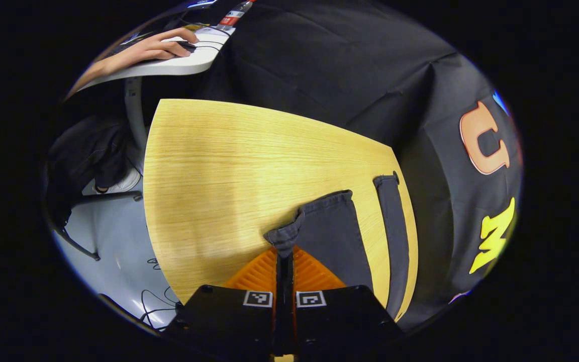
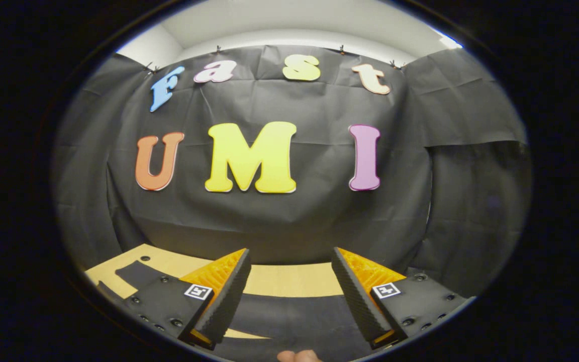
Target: Grasp the waist and the cuffs of the jeans and fold them to make the two legs overlap; first hold the waist and fold one-third of the jeans toward the cuffs, then hold the cuffs and fold the remaining one-third in the same direction to finish folding.
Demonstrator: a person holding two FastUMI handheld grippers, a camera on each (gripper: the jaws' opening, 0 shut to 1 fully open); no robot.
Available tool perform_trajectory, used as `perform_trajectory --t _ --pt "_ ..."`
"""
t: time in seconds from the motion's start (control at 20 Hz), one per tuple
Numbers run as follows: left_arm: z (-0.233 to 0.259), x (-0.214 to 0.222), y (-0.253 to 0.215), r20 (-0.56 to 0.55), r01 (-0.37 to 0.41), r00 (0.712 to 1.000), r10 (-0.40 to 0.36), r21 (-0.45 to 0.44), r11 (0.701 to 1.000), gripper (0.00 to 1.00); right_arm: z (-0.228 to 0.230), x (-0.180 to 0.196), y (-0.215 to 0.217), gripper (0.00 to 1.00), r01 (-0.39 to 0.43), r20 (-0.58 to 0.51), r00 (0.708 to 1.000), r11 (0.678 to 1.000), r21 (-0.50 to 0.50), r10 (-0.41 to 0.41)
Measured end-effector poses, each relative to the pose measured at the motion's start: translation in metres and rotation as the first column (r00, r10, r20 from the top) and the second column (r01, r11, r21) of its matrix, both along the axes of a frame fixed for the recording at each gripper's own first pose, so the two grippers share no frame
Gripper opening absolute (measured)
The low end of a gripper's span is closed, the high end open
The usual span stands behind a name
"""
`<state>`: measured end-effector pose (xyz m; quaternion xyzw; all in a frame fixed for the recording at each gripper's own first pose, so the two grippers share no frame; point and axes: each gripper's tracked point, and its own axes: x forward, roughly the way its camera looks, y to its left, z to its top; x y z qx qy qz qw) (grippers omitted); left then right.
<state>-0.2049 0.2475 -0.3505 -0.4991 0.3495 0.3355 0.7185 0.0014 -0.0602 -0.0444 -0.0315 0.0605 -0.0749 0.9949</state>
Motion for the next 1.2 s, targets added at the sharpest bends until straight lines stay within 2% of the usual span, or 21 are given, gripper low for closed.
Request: perform_trajectory --t 0.15,0.25,0.35,0.45,0.55,0.65,0.7,0.75,0.8,0.85,0.9,0.95,1.0,1.05,1.1,1.15,1.2 --pt "0.009 0.003 0.001 -0.007 0.042 0.999 -0.042 0.05 0.998 0.03 -0.01 -0.001 -0.015 0.96 -0.007 -0.053 0.999 1.0 0.023 0.008" --pt "0.019 0.01 -0.002 -0.007 0.089 0.996 -0.088 0.097 0.991 0.03 -0.028 -0.003 -0.031 0.96 -0.012 -0.139 0.99 0.999 0.053 0.02" --pt "0.031 0.02 -0.005 0.004 0.12 0.993 -0.122 0.123 0.985 0.03 -0.058 -0.007 -0.053 0.96 0.011 -0.27 0.962 0.99 0.143 0.028" --pt "0.041 0.028 -0.009 0.021 0.135 0.99 -0.139 0.135 0.982 0.03 -0.094 -0.014 -0.09 0.99 0.113 -0.407 0.913 0.965 0.236 -0.008" --pt "0.049 0.034 -0.012 0.034 0.141 0.988 -0.148 0.139 0.98 0.03 -0.128 -0.035 -0.136 0.96 0.283 -0.524 0.846 0.914 0.29 -0.096" --pt "0.05 0.038 -0.012 0.038 0.142 0.988 -0.149 0.139 0.98 0.03 -0.164 -0.058 -0.186 0.96 0.464 -0.621 0.761 0.827 0.317 -0.189" --pt "0.052 0.038 -0.013 0.037 0.141 0.988 -0.148 0.14 0.98 0.03 -0.178 -0.075 -0.208 0.99 0.535 -0.665 0.714 0.784 0.315 -0.219" --pt "0.051 0.038 -0.013 0.034 0.143 0.988 -0.149 0.141 0.98 0.03 -0.192 -0.095 -0.229 0.96 0.602 -0.711 0.659 0.738 0.304 -0.244" --pt "0.05 0.038 -0.013 0.029 0.144 0.988 -0.149 0.141 0.979 0.03 -0.203 -0.105 -0.238 0.95 0.644 -0.739 0.624 0.703 0.303 -0.253" --pt "0.049 0.039 -0.013 0.027 0.145 0.988 -0.151 0.141 0.979 0.03 -0.217 -0.115 -0.251 0.88 0.683 -0.765 0.589 0.666 0.3 -0.26" --pt "0.05 0.038 -0.013 0.025 0.146 0.988 -0.151 0.143 0.979 0.03 -0.228 -0.121 -0.258 0.95 0.715 -0.783 0.567 0.626 0.312 -0.257" --pt "0.05 0.038 -0.013 0.022 0.147 0.988 -0.152 0.143 0.979 0.03 -0.238 -0.13 -0.263 0.88 0.742 -0.8 0.547 0.584 0.328 -0.246" --pt "0.049 0.038 -0.012 0.018 0.149 0.988 -0.153 0.143 0.978 0.03 -0.25 -0.136 -0.266 0.95 0.771 -0.82 0.522 0.542 0.335 -0.236" --pt "0.049 0.038 -0.012 0.015 0.149 0.988 -0.153 0.143 0.978 0.03 -0.263 -0.142 -0.267 0.91 0.791 -0.837 0.501 0.509 0.34 -0.22" --pt "0.049 0.039 -0.012 0.013 0.149 0.988 -0.153 0.141 0.979 0.03 -0.272 -0.146 -0.268 0.95 0.8 -0.849 0.486 0.498 0.336 -0.208" --pt "0.05 0.039 -0.012 0.014 0.148 0.988 -0.152 0.14 0.979 0.03 -0.271 -0.144 -0.272 0.95 0.799 -0.844 0.488 0.503 0.329 -0.223" --pt "0.051 0.04 -0.011 0.013 0.148 0.988 -0.151 0.139 0.979 0.03 -0.272 -0.14 -0.269 0.89 0.789 -0.84 0.498 0.516 0.334 -0.218"
